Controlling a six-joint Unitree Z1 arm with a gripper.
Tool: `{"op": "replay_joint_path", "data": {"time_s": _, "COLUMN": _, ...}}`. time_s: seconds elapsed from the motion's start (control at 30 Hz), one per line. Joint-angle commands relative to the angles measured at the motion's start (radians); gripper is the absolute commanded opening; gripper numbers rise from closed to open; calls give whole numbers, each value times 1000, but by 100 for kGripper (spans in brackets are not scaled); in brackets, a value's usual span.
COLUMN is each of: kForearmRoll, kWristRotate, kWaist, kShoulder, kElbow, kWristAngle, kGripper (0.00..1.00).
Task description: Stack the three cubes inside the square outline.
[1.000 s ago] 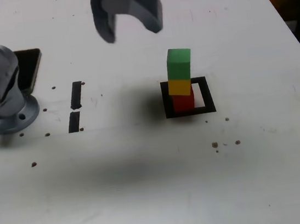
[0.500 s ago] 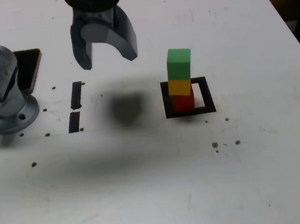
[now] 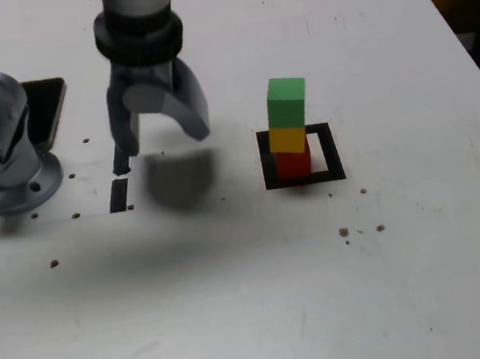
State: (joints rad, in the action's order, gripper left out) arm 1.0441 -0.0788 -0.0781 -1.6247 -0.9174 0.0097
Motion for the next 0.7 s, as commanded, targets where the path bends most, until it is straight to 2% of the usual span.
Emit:
{"op": "replay_joint_path", "data": {"time_s": 0.0, "kForearmRoll": -28, "kWristRotate": -1, "kWaist": 1, "kShoulder": -1, "kElbow": 18, "kWristAngle": -5, "kGripper": 77}}
{"op": "replay_joint_path", "data": {"time_s": 0.2, "kForearmRoll": -77, "kWristRotate": -1, "kWaist": 1, "kShoulder": -9, "kElbow": 56, "kWristAngle": -9, "kGripper": 77}}
{"op": "replay_joint_path", "data": {"time_s": 0.67, "kForearmRoll": -117, "kWristRotate": -1, "kWaist": 1, "kShoulder": -16, "kElbow": 94, "kWristAngle": -14, "kGripper": 77}}
